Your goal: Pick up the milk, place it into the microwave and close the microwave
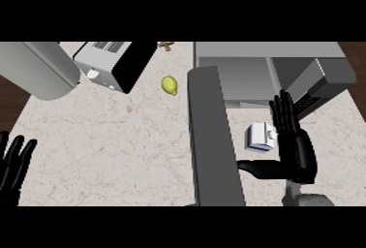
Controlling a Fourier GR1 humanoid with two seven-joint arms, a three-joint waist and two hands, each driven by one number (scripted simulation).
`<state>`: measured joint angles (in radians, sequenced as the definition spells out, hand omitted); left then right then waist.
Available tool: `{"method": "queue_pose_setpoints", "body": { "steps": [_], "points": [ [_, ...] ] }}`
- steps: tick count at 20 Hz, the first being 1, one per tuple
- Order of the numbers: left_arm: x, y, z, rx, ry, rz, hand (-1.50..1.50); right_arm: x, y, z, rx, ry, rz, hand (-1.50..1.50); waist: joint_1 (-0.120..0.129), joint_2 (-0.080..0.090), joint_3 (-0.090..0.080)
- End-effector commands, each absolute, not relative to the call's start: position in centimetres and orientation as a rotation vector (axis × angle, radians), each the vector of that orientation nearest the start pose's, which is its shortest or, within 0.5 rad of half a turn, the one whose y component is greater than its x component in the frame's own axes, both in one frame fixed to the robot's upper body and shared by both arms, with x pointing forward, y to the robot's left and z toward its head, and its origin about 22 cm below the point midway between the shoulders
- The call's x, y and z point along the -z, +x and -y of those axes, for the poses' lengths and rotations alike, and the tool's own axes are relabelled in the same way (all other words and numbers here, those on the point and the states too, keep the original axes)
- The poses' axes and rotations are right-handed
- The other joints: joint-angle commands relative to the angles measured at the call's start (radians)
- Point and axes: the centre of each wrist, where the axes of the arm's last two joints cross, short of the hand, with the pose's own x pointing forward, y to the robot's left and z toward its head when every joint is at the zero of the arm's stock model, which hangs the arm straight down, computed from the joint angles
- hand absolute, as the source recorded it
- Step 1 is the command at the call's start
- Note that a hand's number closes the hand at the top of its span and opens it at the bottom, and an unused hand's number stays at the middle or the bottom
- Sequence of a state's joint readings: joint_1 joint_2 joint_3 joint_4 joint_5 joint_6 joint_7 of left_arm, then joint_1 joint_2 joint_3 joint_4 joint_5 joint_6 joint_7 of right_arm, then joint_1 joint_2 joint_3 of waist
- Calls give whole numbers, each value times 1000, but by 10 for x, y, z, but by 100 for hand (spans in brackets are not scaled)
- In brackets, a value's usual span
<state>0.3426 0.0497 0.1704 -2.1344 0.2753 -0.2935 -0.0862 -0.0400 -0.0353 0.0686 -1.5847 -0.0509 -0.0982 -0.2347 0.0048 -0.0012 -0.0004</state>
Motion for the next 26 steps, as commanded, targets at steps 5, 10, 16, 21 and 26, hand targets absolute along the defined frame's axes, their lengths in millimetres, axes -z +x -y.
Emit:
{"method": "queue_pose_setpoints", "body": {
  "steps": [5,10,16,21,26],
  "points": [
    [-78,149,-308,-4,-92,1965,-150,23,245,237,42,-74,1822,-150,-3,1,0],
    [-81,120,-290,-12,-111,1971,-150,64,227,269,19,-59,1774,-150,3,0,1],
    [-67,140,-301,-1,-115,1962,-150,64,256,275,-38,-39,1818,-150,0,1,0],
    [-89,127,-296,4,-138,1979,-150,83,268,279,-35,-62,1832,-150,2,1,1],
    [-75,126,-314,-5,-124,1957,-150,98,274,269,-33,-70,1823,-150,3,2,1]
  ]
}}
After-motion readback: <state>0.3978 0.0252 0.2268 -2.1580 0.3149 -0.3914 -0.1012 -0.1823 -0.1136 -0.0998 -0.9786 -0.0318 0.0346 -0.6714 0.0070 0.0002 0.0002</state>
